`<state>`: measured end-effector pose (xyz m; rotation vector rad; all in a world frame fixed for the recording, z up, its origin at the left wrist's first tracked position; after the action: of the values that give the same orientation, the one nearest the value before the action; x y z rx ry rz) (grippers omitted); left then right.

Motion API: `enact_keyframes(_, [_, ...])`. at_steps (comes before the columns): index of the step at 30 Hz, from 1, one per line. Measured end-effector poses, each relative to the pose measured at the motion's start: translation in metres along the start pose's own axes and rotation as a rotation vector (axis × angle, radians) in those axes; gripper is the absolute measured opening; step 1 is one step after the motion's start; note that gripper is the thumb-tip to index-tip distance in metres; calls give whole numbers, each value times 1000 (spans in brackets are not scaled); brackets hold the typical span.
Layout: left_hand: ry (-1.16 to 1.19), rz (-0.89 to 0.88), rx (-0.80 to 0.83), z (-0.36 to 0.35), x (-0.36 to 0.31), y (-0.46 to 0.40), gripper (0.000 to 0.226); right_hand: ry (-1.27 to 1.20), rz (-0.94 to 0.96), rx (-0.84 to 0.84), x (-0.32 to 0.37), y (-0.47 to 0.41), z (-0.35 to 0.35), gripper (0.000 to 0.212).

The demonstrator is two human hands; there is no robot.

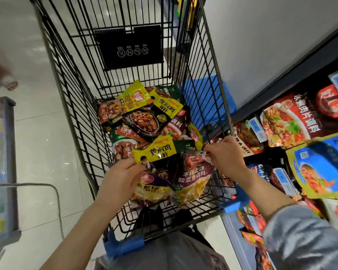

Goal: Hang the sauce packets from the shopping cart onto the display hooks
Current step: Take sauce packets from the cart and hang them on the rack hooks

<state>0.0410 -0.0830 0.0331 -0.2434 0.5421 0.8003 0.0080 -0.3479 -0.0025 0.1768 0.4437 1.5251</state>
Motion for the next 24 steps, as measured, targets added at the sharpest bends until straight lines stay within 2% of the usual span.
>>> enact_keyframes(4, [-92, -7, 10, 0, 10, -14, 15, -342, -28, -31, 9, 22, 4, 16])
enact_keyframes(8, [-69, 97, -48, 8, 40, -23, 15, -521, -42, -77, 12, 40, -5, 17])
enact_keyframes(12, [-88, 92, -46, 10, 38, -20, 15, -560, -74, -74, 12, 40, -13, 22])
enact_keyframes(16, [-66, 213, -75, 6, 47, -15, 17, -590, -123, -119, 12, 34, -9, 21])
enact_keyframes(18, [-69, 179, -88, 5, 46, -15, 12, -607, -127, -132, 11, 31, -5, 21])
enact_keyframes(24, [-56, 145, -47, 5, 42, -15, 19, -689, -115, -116, 14, 42, 1, 16])
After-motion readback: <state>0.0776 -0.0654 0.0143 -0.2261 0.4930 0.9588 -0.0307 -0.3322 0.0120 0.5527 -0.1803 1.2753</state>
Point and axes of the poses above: each hand's wrist, its own y-axis away from the middle knuckle, its own z-axis out of the back of the hand, x = y × z, the point moved 8 cm from there along -y, towards the middle knuckle, and after that the axes turned 7 degrees about x, right-handed, at the moved point
